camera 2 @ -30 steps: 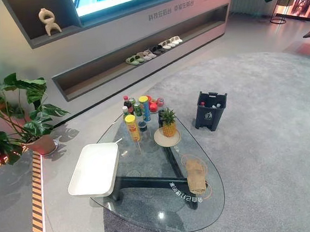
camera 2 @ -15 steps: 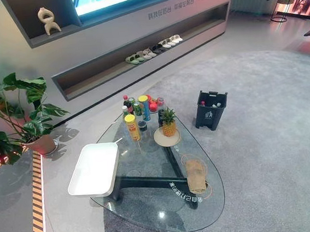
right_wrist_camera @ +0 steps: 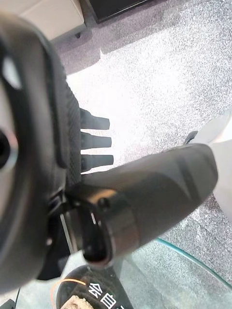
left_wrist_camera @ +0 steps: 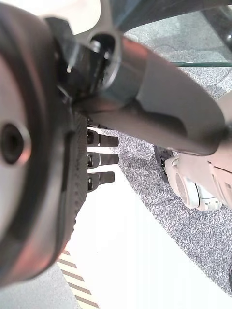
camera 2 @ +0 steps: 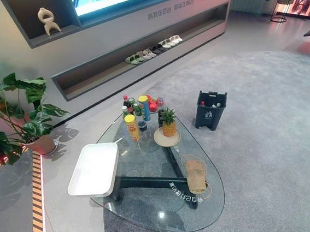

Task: Wipe the table with a cloth and put it in the basket.

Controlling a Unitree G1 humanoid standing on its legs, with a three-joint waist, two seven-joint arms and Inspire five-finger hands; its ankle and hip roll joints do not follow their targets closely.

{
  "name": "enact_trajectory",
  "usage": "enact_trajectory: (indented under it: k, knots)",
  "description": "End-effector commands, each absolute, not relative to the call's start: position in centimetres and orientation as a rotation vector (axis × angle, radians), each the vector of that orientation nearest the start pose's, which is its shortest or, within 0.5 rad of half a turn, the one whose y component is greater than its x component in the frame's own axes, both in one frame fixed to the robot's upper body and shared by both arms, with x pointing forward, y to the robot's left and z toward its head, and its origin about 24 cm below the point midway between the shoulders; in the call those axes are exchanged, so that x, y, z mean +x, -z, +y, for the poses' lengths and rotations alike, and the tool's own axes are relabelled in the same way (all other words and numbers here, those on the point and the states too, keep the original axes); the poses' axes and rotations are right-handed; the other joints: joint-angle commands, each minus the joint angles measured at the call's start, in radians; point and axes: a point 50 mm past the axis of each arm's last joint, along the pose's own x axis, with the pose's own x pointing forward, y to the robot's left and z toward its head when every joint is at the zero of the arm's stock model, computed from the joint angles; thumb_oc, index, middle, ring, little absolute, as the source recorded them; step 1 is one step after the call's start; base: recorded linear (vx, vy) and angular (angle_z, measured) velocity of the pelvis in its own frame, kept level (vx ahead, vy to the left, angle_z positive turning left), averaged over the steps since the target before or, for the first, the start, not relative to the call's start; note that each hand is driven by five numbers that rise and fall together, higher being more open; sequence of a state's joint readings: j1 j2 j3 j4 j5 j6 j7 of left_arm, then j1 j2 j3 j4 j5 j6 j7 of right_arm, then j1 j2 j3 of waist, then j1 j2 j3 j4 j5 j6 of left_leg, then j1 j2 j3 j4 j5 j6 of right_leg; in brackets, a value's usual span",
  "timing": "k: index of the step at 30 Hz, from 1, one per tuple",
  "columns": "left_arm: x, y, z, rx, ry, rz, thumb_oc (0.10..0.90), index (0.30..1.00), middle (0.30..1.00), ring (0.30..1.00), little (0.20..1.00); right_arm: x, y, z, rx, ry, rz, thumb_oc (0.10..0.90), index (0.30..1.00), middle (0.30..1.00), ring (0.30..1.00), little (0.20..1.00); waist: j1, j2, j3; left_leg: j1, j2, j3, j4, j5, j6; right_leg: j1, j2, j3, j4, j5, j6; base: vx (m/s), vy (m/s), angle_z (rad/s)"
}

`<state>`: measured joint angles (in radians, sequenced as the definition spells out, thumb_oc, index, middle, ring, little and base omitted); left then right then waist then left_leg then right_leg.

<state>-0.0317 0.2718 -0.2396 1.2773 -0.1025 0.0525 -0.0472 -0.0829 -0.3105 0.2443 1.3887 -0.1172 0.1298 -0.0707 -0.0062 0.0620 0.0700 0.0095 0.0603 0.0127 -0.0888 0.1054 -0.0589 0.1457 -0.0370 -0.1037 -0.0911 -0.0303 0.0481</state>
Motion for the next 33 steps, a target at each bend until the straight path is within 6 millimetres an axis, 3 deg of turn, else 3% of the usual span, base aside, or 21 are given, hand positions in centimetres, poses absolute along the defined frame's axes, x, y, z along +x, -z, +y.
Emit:
enact_trajectory:
  k: [1,3,6,10,12,17,18,20,26,33]
  knots:
    - [11.9,15.1,25.4,0.273,-0.11,1.201,0.8,0.9,0.9,0.9,0.9,9.2,14.8,-28.6,-0.654,0.063,1.427,0.8,0.9,0.9,0.9,0.9,-0.001,-0.033,0.058,0.031,-0.059,0.019,0.002,-0.13,0.02,-0.107,-0.04,0.029,0.004,0.046,0.056,-0.04,0.033,-0.01]
    - [13.5,14.6,25.3,0.257,-0.12,1.143,0.8,0.9,0.9,0.9,0.9,10.1,14.4,-28.9,-0.68,0.053,1.413,0.8,0.9,0.9,0.9,0.9,-0.005,-0.027,0.082,0.003,-0.059,0.017,0.002,-0.12,0.02,-0.136,-0.038,0.036,0.004,0.053,0.053,-0.13,0.035,-0.02]
    - [17.4,13.0,24.9,0.222,-0.154,1.012,0.8,0.9,0.9,0.9,0.9,12.1,13.8,-29.2,-0.689,0.07,1.387,0.8,0.9,0.9,0.9,0.9,-0.013,-0.016,0.145,-0.066,-0.063,0.009,0.002,-0.096,0.028,-0.206,-0.031,0.051,0.004,0.072,0.046,-0.19,0.01,0.0]
    - [20.6,11.1,25.6,0.204,-0.237,0.907,0.8,0.9,0.9,0.9,0.9,14.0,13.1,-29.2,-0.69,0.105,1.336,0.8,0.9,0.9,0.9,0.9,-0.018,-0.013,0.209,-0.141,-0.068,0.0,0.002,-0.071,0.036,-0.279,-0.02,0.061,0.005,0.092,0.039,-0.17,-0.024,0.01]
    - [21.4,10.6,26.1,0.199,-0.262,0.886,0.8,0.9,0.9,0.9,0.9,14.6,12.9,-29.2,-0.687,0.115,1.317,0.8,0.9,0.9,0.9,0.9,-0.02,-0.012,0.226,-0.16,-0.07,-0.004,0.002,-0.065,0.037,-0.298,-0.016,0.065,0.012,0.092,0.036,-0.13,-0.025,0.01]
    - [25.0,7.3,28.2,0.235,-0.339,0.771,0.8,0.9,0.9,0.9,0.9,18.9,10.9,-29.3,-0.68,0.17,1.182,0.8,0.9,0.9,0.9,0.9,-0.018,-0.018,0.315,-0.26,-0.065,-0.013,0.002,-0.013,0.024,-0.429,0.001,0.06,0.12,0.067,0.019,-0.14,-0.043,-0.02]
    - [25.1,7.2,28.3,0.235,-0.34,0.768,0.8,0.9,0.9,0.9,0.9,19.0,10.8,-29.3,-0.681,0.173,1.179,0.8,0.9,0.9,0.9,0.9,-0.017,-0.018,0.317,-0.263,-0.065,-0.013,0.002,-0.011,0.024,-0.433,0.001,0.059,0.125,0.065,0.018,-0.15,-0.031,-0.01]
    - [26.7,5.9,28.2,0.23,-0.332,0.705,0.8,0.9,0.9,0.9,0.9,20.7,9.6,-29.9,-0.675,0.22,1.127,0.8,0.9,0.9,0.9,0.9,-0.016,-0.013,0.361,-0.335,-0.077,-0.024,0.068,-0.004,0.018,-0.505,-0.004,0.052,0.193,0.053,0.009,-0.15,-0.005,-0.04]
    - [28.6,4.4,27.0,0.233,-0.287,0.621,0.8,0.9,0.9,0.9,0.9,23.7,7.4,-30.3,-0.664,0.297,1.017,0.8,0.9,0.9,0.9,0.9,-0.011,-0.01,0.417,-0.503,-0.107,-0.015,0.259,-0.039,0.022,-0.656,-0.019,0.038,0.333,0.028,0.0,-0.11,-0.012,0.05]
    - [28.8,4.0,27.4,0.209,-0.31,0.62,0.8,0.9,0.9,0.9,0.9,25.9,5.4,-30.9,-0.657,0.363,0.936,0.8,0.9,0.9,0.9,0.9,-0.006,-0.014,0.444,-0.671,-0.107,-0.015,0.488,-0.111,0.035,-0.808,-0.016,0.045,0.517,-0.028,-0.017,-0.03,-0.016,0.09]
